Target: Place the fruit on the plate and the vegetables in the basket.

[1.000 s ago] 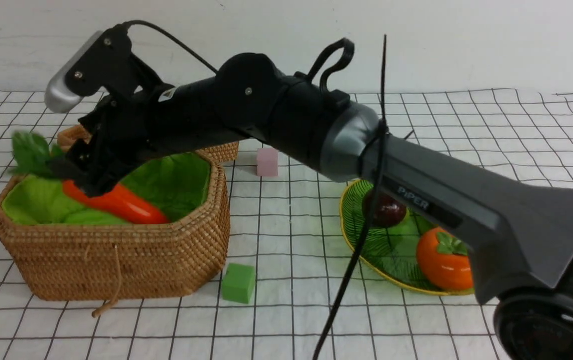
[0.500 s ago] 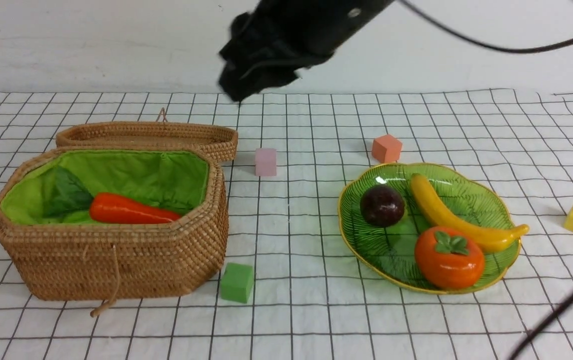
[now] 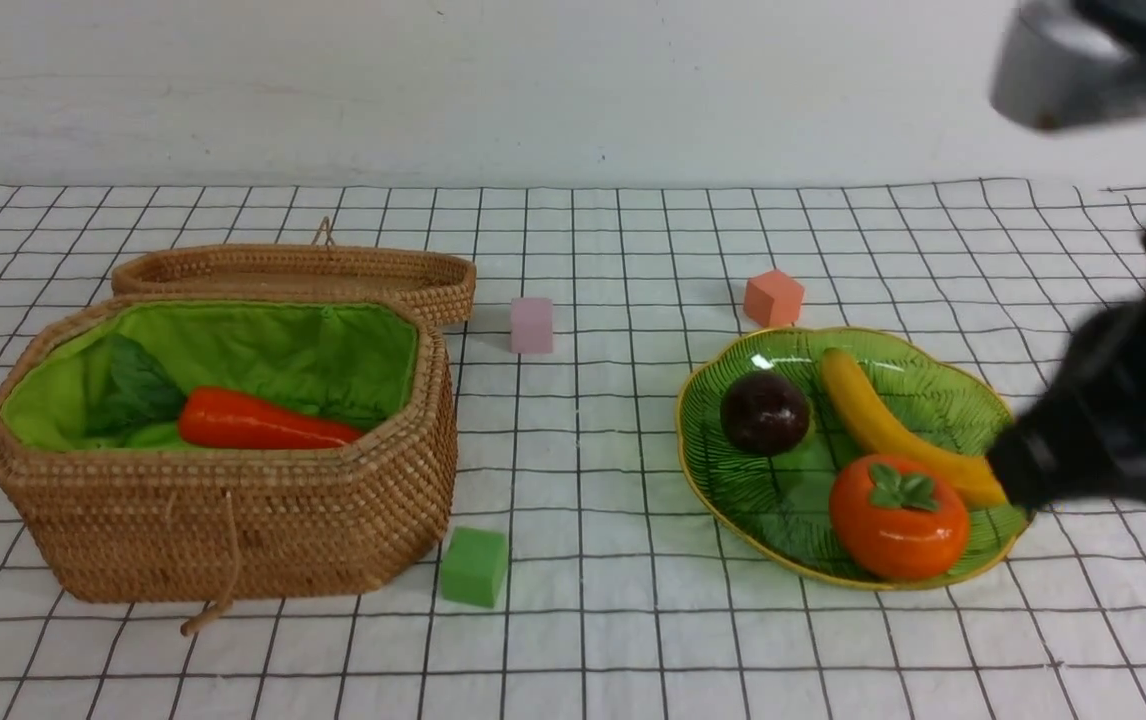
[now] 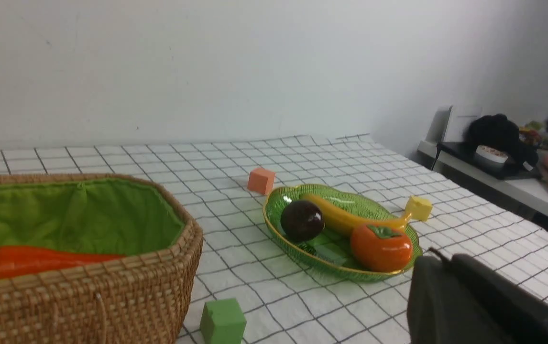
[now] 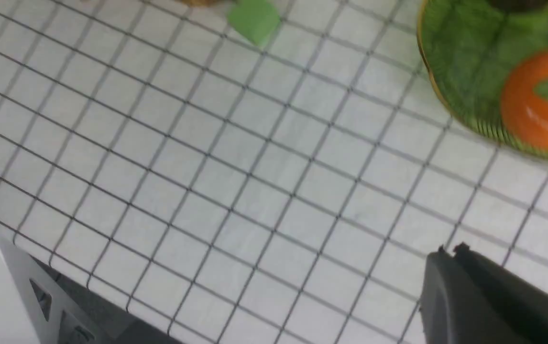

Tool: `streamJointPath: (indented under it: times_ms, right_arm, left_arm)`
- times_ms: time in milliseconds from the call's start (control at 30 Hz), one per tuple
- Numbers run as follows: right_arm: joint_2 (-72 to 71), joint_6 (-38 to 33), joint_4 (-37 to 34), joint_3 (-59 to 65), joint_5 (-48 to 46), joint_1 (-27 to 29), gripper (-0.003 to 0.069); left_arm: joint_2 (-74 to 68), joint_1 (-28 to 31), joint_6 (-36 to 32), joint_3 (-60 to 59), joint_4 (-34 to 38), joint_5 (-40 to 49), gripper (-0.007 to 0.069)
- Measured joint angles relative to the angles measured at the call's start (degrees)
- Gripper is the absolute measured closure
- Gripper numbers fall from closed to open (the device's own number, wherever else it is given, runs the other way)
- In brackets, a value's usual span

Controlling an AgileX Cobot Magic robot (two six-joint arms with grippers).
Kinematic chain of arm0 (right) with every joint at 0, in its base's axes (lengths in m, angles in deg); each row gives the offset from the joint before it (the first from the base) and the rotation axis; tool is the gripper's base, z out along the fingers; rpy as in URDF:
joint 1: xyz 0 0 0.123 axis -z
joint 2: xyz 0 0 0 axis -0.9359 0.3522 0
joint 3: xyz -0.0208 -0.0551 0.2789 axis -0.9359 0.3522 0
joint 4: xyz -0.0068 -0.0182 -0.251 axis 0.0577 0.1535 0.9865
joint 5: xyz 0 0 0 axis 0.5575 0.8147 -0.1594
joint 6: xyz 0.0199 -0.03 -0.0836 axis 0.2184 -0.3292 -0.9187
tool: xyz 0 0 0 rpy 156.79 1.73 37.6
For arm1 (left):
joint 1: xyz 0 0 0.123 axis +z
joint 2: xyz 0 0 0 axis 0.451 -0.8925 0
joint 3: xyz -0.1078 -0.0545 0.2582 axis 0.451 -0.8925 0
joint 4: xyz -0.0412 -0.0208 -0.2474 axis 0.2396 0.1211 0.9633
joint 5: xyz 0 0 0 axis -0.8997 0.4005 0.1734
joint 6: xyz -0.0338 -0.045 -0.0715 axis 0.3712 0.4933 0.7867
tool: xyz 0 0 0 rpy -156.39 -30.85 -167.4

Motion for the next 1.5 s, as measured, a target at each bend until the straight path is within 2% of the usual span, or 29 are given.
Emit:
streamJointPath:
  times_ms: [133, 267, 767, 867, 933, 1000, 1033, 1067, 1133, 1167, 1333, 1500]
  right_arm:
    - [-9.1, 4.1, 0.6, 11.0, 1.4, 0.0, 0.0631]
    - [-15.6, 4.9, 0.7, 17.6, 1.7, 0.0, 0.0624]
    - [-27.4, 5.3, 0.6, 21.3, 0.2, 0.5, 0.0615]
    - [-29.6, 3.6, 1.5, 22.0, 0.1, 4.8, 0.0617]
    - [-34.7, -3.2, 2.6, 25.5, 3.2, 14.1, 0.0641]
    - [-38.0, -7.4, 1.9, 29.0, 7.0, 18.7, 0.0653]
    - [-43.3, -13.0, -0.2, 35.4, 16.7, 24.3, 0.0666]
    - [-45.6, -15.5, -1.5, 40.3, 21.7, 27.2, 0.0667]
    - [-48.9, -19.3, -4.0, 46.5, 30.0, 29.9, 0.0667]
    - [-53.4, -22.1, -6.1, 55.8, 38.1, 32.7, 0.0667]
    - [-62.7, -21.7, -7.3, 72.8, 49.7, 35.2, 0.0667]
    - [-63.6, -18.2, -6.9, 74.2, 49.8, 35.2, 0.0667]
  left_arm:
    - [0.0, 0.0, 0.1, -1.5, 0.0, -0.2, 0.0603]
    - [0.0, 0.0, 0.2, -2.4, 0.0, -0.2, 0.0598]
    - [0.0, 0.0, 0.2, -2.5, 0.0, 3.8, 0.0583]
    - [0.0, 0.0, 0.2, -2.5, 0.0, 3.9, 0.0580]
    - [0.0, 0.0, 0.2, -2.5, 0.0, 4.2, 0.0575]
    - [0.0, 0.0, 0.2, -2.5, 0.0, 4.2, 0.0573]
    - [0.0, 0.0, 0.2, -2.5, 0.0, 4.2, 0.0571]
    - [0.0, 0.0, 0.2, -2.5, 0.0, 4.2, 0.0569]
    - [0.0, 0.0, 0.2, -2.5, 0.0, 4.2, 0.0568]
    - [0.0, 0.0, 0.2, -2.5, 0.0, 4.3, 0.0566]
    - [0.0, 0.0, 0.2, -2.5, 0.0, 4.4, 0.0564]
    - [0.0, 0.0, 0.2, -2.5, 0.0, 4.7, 0.0564]
